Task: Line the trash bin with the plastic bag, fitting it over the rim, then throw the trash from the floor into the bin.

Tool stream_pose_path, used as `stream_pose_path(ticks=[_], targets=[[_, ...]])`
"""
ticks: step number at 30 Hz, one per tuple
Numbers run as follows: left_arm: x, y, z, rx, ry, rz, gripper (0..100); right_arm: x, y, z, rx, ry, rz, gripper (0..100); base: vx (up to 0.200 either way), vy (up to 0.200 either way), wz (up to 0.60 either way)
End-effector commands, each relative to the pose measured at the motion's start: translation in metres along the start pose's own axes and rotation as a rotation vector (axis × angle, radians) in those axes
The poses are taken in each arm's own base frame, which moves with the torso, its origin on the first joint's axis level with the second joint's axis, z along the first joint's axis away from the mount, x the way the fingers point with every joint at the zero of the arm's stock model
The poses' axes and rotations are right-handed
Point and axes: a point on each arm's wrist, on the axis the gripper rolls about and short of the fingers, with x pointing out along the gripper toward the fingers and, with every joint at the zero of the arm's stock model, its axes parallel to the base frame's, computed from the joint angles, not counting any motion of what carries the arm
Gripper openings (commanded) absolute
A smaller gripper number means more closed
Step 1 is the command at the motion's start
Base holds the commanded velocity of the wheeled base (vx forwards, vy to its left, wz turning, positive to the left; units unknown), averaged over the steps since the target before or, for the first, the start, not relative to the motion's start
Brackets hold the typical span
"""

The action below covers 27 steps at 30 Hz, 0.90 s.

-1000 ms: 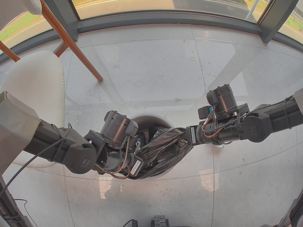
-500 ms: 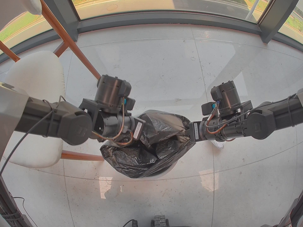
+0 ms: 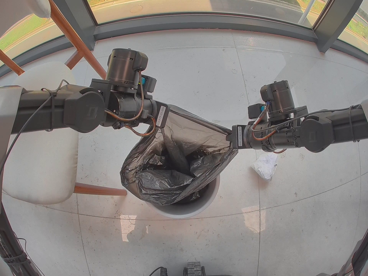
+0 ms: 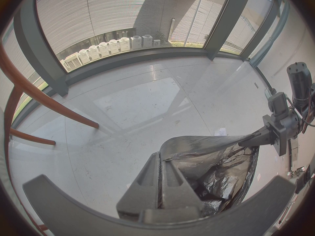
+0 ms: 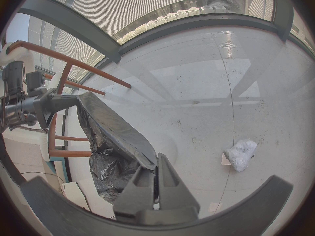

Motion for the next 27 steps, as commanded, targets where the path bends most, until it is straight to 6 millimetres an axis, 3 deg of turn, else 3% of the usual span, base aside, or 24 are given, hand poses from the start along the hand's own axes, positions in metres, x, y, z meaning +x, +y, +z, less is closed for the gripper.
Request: stream_pose_path(ticks=[1, 6, 7, 15, 18, 19, 21, 27], targets=[[0.01, 0.0, -0.003, 0.002, 0.012, 0.003, 0, 0.008, -0.003, 0.002, 0.003, 0.0, -0.006, 0, 0.0, 0.0, 0.0], [0.011, 0.0, -0.006, 0.004, 0.021, 0.003, 0, 0.008, -0.004, 0.001, 0.004, 0.001, -0.008, 0, 0.0, 0.0, 0.0], [0.012, 0.0, -0.004, 0.006, 0.015, 0.004, 100, 0.008, -0.005, 0.002, 0.006, 0.0, -0.01, 0, 0.0, 0.0, 0.0], [0.004, -0.002, -0.02, 0.01, 0.039, -0.03, 100, 0.009, -0.015, -0.001, 0.019, 0.013, -0.032, 0, 0.0, 0.0, 0.0], [-0.011, -0.001, -0.028, 0.014, 0.053, -0.077, 100, 0.01, -0.016, -0.001, 0.02, 0.015, -0.034, 0, 0.0, 0.0, 0.0], [-0.03, -0.002, -0.039, 0.027, 0.069, -0.127, 100, 0.012, -0.016, -0.003, 0.022, 0.023, -0.036, 0, 0.0, 0.0, 0.0], [-0.045, -0.005, -0.049, 0.037, 0.092, -0.159, 100, 0.013, -0.016, -0.003, 0.022, 0.024, -0.036, 0, 0.0, 0.0, 0.0], [-0.075, -0.038, -0.075, 0.096, 0.145, -0.328, 100, 0.019, -0.018, -0.005, 0.024, 0.031, -0.041, 0, 0.0, 0.0, 0.0]])
